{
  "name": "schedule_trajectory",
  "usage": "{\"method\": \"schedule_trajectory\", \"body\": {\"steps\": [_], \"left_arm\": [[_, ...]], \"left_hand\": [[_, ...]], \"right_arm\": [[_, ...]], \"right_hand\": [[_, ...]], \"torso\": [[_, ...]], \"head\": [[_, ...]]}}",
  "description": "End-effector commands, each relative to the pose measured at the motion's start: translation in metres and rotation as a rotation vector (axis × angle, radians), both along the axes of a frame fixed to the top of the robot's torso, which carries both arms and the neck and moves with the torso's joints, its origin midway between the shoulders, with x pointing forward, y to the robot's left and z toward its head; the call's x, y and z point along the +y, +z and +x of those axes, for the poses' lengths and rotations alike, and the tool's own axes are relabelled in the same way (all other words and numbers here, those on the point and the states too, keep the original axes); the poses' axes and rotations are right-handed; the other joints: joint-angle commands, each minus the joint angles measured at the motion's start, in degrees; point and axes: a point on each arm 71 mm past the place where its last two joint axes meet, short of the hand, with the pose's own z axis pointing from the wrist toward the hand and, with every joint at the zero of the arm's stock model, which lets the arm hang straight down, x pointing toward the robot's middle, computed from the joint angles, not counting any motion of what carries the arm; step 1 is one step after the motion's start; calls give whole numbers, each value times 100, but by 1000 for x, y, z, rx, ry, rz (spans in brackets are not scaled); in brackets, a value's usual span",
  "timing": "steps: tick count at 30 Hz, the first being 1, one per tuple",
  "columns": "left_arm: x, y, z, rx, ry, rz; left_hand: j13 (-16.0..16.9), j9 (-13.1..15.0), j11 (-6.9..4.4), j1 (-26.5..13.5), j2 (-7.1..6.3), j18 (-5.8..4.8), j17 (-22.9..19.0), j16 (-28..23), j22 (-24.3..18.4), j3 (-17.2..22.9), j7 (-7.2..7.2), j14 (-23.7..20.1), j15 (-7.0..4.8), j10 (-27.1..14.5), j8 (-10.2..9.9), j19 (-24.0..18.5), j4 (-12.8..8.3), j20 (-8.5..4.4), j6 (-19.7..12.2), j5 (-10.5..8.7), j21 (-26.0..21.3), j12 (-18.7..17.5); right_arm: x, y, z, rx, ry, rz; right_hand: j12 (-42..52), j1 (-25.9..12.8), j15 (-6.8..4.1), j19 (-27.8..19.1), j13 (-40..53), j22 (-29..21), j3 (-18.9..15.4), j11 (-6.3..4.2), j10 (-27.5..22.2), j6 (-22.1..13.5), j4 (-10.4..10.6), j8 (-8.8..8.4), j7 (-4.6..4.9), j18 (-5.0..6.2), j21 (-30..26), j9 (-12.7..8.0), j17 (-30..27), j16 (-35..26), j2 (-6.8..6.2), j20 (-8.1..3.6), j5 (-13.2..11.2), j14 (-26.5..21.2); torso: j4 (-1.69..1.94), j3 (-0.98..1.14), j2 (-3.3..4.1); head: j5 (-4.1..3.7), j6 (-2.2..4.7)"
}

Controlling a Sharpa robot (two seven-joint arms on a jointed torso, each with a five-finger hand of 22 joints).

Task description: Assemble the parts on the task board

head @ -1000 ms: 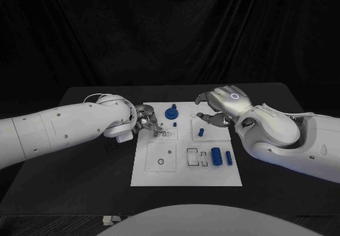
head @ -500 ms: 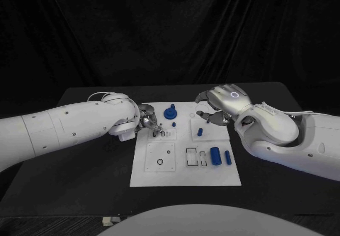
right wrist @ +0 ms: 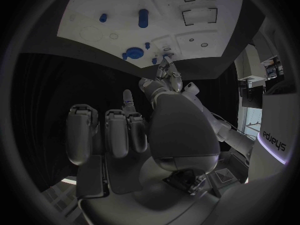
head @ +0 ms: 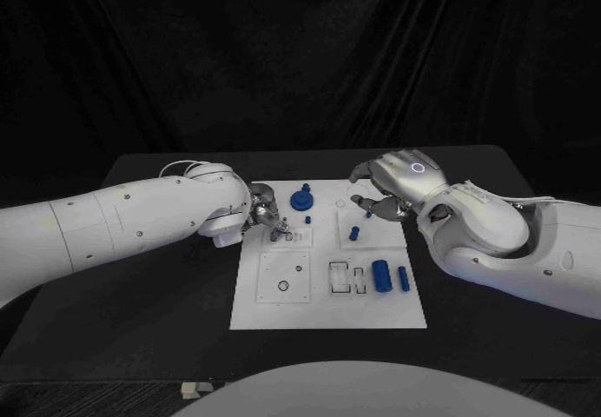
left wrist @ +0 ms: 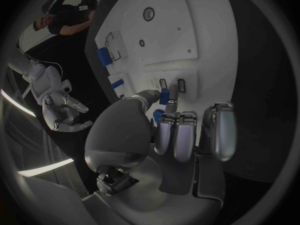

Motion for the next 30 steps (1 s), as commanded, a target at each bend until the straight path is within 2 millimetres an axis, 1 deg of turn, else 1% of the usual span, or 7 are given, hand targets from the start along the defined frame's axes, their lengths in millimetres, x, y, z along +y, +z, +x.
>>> {"method": "schedule_trajectory", "body": {"steps": [1,5,9,14,30], "left_arm": [[-4,-1,-1,22,-12,10],[-6,-1,-1,26,-18,13],[-8,-2,-1,31,-21,17],[-9,-4,-1,39,-22,25],[-11,-9,0,52,-22,35]], "left_hand": [[1396,-9,-30,-48,36,-32,1506,15,1139,277,-56,615,-39,501,-23,45,-298,-3,77,-28,16,6],[1397,-12,-29,-58,36,-33,1506,15,1140,277,-56,615,-38,502,-29,46,-301,-3,74,-38,17,7],[1398,-13,-29,-61,37,-31,1506,15,1138,277,-56,615,-38,503,-31,43,-303,-3,73,-42,12,9],[1396,-17,-28,-73,38,-31,1506,15,1138,276,-54,615,-38,501,-39,44,-306,-2,70,-53,10,7],[1386,-29,-25,-112,48,-30,1506,15,1136,276,-51,615,-36,494,-62,43,-318,-1,62,-96,4,-3]], "right_arm": [[-3,-2,0,4,-23,5],[-4,-4,0,10,-26,2],[-5,-6,0,15,-29,0],[-6,-8,0,20,-32,-4],[-6,-11,0,35,-39,-6]], "right_hand": [[20,3,-11,257,1509,1247,41,-25,601,39,-6,19,-10,-28,-29,-9,361,-37,46,4,36,385],[20,3,-11,257,1509,1247,41,-25,601,39,-6,19,-10,-28,-29,-9,361,-37,46,4,36,385],[20,3,-12,256,1509,1246,49,-24,601,42,-4,19,-12,-27,-31,-12,356,-39,55,3,40,384],[20,3,-12,256,1509,1246,49,-24,601,42,-4,19,-12,-27,-31,-12,356,-39,55,3,40,384],[20,-1,-12,245,1509,1238,65,-20,601,48,1,17,-13,-21,-56,-18,319,-53,73,2,51,378]], "torso": [[-3,2,2],[-10,3,-3],[-8,3,-5],[-5,5,-1],[-1,1,-2]], "head": [[-3,1],[8,1],[7,1],[24,1],[22,1]]}}
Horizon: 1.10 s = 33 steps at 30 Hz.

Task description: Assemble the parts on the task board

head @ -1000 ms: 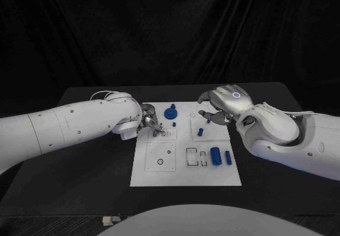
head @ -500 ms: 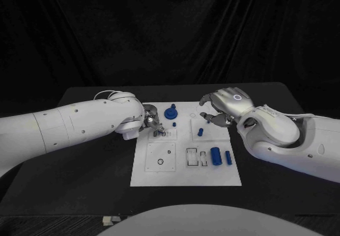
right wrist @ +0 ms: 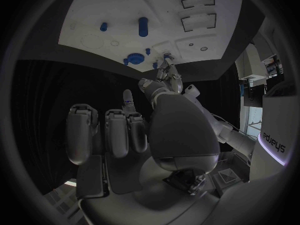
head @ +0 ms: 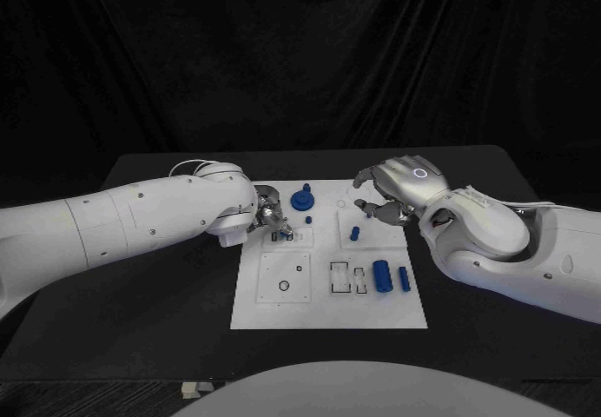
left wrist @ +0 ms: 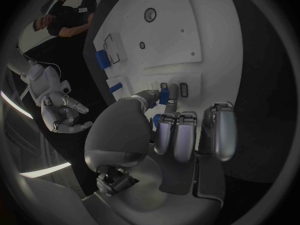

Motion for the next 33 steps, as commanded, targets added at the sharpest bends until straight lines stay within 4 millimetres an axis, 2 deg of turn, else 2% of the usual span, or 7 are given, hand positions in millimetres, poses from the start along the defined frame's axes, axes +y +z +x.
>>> {"method": "schedule_trajectory", "body": {"steps": [1,13,33], "left_arm": [[-1,-4,-2,22,-7,4],[-2,-7,-3,36,-13,13],[-2,-11,-6,45,-15,12]], "left_hand": [[1386,-18,-25,-24,55,-30,1507,15,1136,276,-81,615,-36,493,-30,43,-318,-1,19,-34,3,-3],[1360,-43,-19,-123,78,-25,1507,15,1129,255,-76,615,-30,473,-79,35,-362,5,21,-221,-25,-28],[1353,-47,-18,-142,81,-24,1507,15,1127,249,-77,615,-29,467,-87,31,-377,6,27,-265,-33,-35]], "right_arm": [[-2,-2,0,9,-21,-2],[-3,-6,0,19,-25,-7],[-2,-10,0,26,-27,-19]], "right_hand": [[20,6,-11,242,1505,1236,39,-19,601,34,2,17,3,-19,-26,-10,306,-35,68,2,30,375],[20,3,-11,236,1505,1231,43,-18,601,35,5,16,4,-15,-41,-12,293,-40,73,2,34,372],[20,-1,-9,231,1505,1228,61,-14,601,38,8,13,4,-13,-50,-20,272,-49,87,2,57,368]], "torso": [[1,-3,-1],[0,-1,-1],[-1,-2,-2]], "head": [[1,1],[25,1],[43,1]]}}
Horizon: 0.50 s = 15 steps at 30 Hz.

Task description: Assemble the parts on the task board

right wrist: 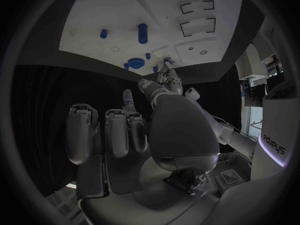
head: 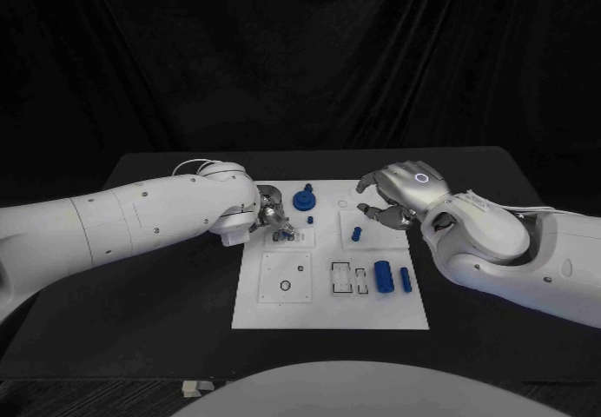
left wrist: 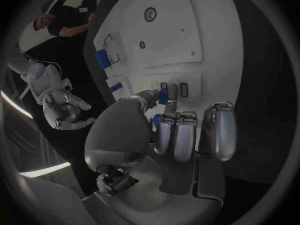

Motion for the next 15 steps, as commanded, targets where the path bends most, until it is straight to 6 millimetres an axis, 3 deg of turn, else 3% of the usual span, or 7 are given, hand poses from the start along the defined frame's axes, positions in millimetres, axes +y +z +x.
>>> {"method": "schedule_trajectory", "body": {"steps": [1,15], "left_arm": [[-2,-9,-7,39,-17,12],[-1,-9,-10,48,-24,15]], "left_hand": [[1353,-17,-18,-62,-11,-23,1509,15,1128,290,-33,615,-29,467,-24,32,-333,7,3,-52,-33,-35],[1356,-20,-18,-85,-28,-23,1509,15,1128,274,-33,615,-27,469,-30,32,-346,8,8,-79,-36,-32]], "right_arm": [[-1,-1,0,1,-16,-8],[-1,-3,1,6,-19,-14]], "right_hand": [[20,-1,-9,231,1507,1224,30,-14,601,38,8,13,3,-14,-28,-9,272,-25,41,2,35,368],[20,-1,-8,225,1507,1219,39,-11,601,40,7,11,3,-10,-42,-13,260,-30,45,3,48,365]], "torso": [[3,1,1],[1,1,2]], "head": [[-3,1],[6,1]]}}
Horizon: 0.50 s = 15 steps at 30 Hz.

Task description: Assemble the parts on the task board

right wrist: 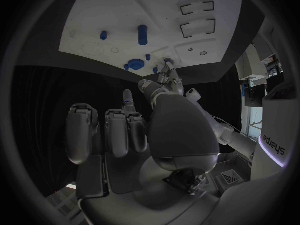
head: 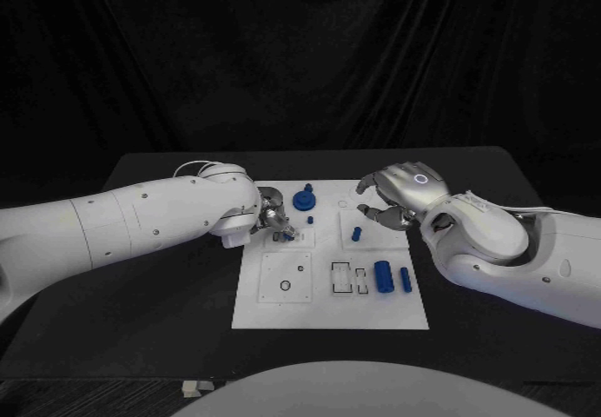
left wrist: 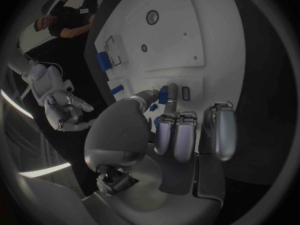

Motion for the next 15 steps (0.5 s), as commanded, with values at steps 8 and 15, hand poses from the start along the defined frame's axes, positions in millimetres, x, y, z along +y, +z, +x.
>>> {"method": "schedule_trajectory", "body": {"steps": [8,15], "left_arm": [[2,-8,-5,36,-8,18],[2,-8,-3,26,0,11]], "left_hand": [[1356,-16,-18,-7,38,-23,1509,15,1128,181,-47,615,-28,469,-39,32,-221,8,-1,-34,-13,-32],[1337,-32,-19,-108,67,-19,1509,15,1123,137,-49,615,-26,455,-72,25,-226,11,14,-232,-36,-50]], "right_arm": [[-1,-3,1,9,-21,-10],[-2,-4,2,16,-27,-10]], "right_hand": [[20,-1,-8,225,1508,1220,39,-11,601,40,7,11,3,-10,-19,-5,260,-31,45,3,10,365],[20,-1,-8,225,1508,1220,39,-11,601,40,7,11,3,-10,-19,-5,260,-31,45,3,10,365]], "torso": [[-1,1,-1],[-1,-1,-2]], "head": [[14,1],[7,1]]}}
